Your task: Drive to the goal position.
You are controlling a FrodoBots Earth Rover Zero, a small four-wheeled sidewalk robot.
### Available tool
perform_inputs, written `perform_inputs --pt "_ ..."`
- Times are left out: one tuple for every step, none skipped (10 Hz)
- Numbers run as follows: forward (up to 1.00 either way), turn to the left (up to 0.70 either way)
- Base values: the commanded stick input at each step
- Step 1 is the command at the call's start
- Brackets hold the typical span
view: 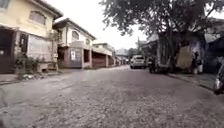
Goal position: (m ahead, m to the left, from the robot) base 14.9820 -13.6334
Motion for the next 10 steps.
perform_inputs --pt "1.00 0.00" --pt "1.00 0.00" --pt "1.00 0.00" --pt "1.00 0.00" --pt "1.00 0.00" --pt "1.00 0.00" --pt "1.00 0.00" --pt "1.00 0.00" --pt "1.00 0.00" --pt "1.00 0.00"
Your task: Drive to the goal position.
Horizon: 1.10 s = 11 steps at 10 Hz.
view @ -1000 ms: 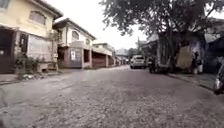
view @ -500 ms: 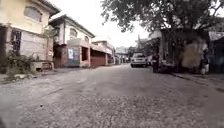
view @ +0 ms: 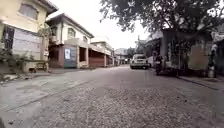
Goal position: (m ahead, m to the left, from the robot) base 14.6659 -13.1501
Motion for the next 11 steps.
perform_inputs --pt "1.00 0.00" --pt "1.00 0.00" --pt "1.00 0.00" --pt "1.00 0.00" --pt "1.00 0.00" --pt "1.00 0.00" --pt "1.00 0.00" --pt "1.00 0.00" --pt "1.00 0.00" --pt "1.00 0.00" --pt "1.00 0.00"
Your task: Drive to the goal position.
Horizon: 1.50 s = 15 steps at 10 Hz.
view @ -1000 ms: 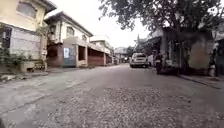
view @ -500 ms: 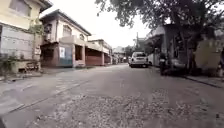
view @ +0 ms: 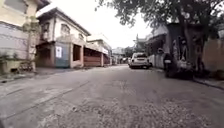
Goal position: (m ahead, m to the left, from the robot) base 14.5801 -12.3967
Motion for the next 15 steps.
perform_inputs --pt "1.00 0.00" --pt "1.00 0.00" --pt "1.00 0.00" --pt "1.00 0.00" --pt "1.00 0.00" --pt "1.00 0.00" --pt "1.00 0.00" --pt "1.00 0.00" --pt "1.00 -0.02" --pt "1.00 -0.17" --pt "1.00 -0.08" --pt "1.00 0.00" --pt "1.00 0.00" --pt "1.00 0.00" --pt "1.00 0.00"
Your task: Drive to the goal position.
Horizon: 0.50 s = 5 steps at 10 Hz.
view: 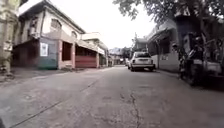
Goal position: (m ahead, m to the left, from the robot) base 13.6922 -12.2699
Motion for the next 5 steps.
perform_inputs --pt "1.00 0.00" --pt "1.00 0.00" --pt "1.00 0.00" --pt "1.00 0.00" --pt "1.00 0.00"
